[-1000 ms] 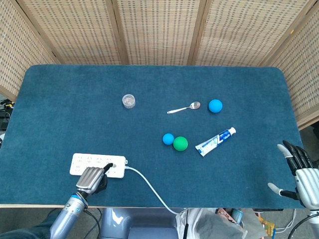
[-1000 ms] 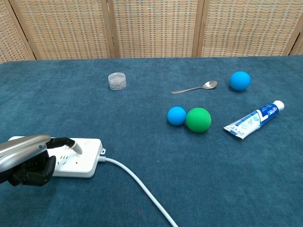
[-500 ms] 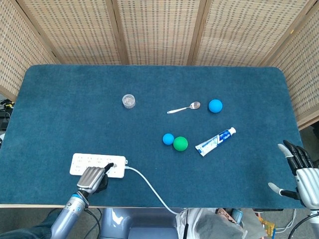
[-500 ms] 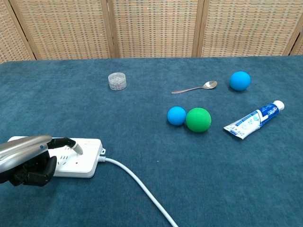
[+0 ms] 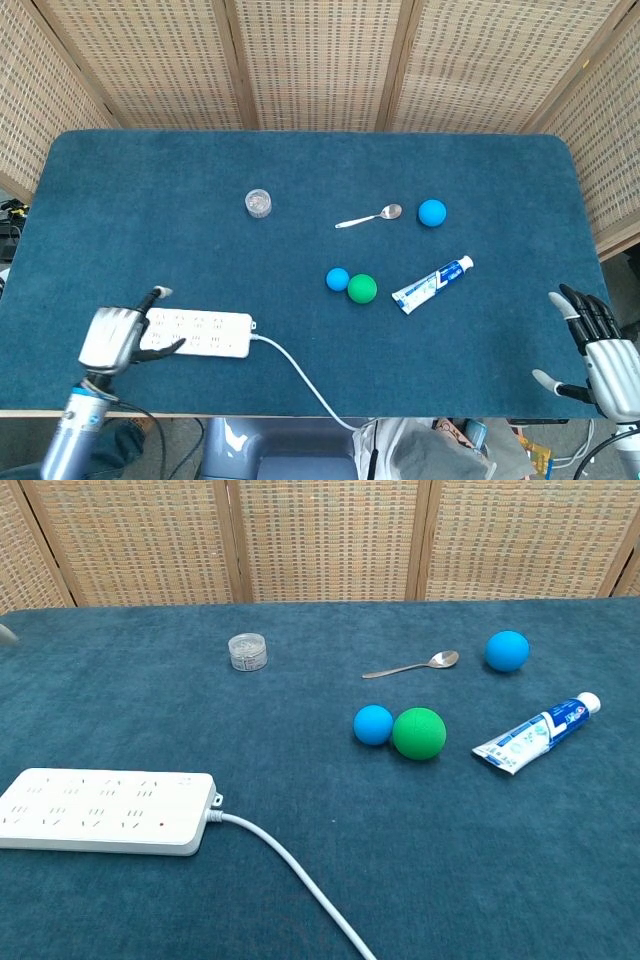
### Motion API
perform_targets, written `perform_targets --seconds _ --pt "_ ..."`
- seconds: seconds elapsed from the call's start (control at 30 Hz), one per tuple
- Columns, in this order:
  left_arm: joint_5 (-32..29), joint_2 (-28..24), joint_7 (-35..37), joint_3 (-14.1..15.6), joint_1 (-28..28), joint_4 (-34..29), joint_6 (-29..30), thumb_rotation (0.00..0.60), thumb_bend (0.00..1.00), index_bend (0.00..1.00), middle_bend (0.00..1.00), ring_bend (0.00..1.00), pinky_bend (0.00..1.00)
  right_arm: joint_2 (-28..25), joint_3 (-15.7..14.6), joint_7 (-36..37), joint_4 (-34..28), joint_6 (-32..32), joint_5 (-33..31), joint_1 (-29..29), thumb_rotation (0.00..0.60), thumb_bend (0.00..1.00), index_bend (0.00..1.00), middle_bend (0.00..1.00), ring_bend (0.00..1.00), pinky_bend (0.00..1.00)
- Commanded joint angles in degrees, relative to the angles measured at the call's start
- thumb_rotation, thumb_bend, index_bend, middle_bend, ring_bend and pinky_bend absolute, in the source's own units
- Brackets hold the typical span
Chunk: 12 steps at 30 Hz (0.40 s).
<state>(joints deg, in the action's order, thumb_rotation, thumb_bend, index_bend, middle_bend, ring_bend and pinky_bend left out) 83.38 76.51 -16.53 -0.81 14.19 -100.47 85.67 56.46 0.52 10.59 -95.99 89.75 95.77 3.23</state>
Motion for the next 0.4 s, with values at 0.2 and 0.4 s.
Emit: perform_targets --seconds 0.2,0.4 --pt "-3.2 -13.5 15.8 0.0 -6.7 2.5 2.3 0.211 0.0 0.0 0.0 0.0 0.0 0.8 -0.2 -2.7 -0.8 0.0 0.4 -0.1 0.6 0.0 0.0 0.0 0.0 0.0" --pt "-2.1 -16.1 20.2 -0.4 -7.0 2.0 1.6 0.249 0.0 0.0 0.0 0.0 0.0 1.4 -0.3 -4.5 -1.2 -0.1 0.4 -0.2 0.6 0.0 0.0 0.0 0.0 0.0"
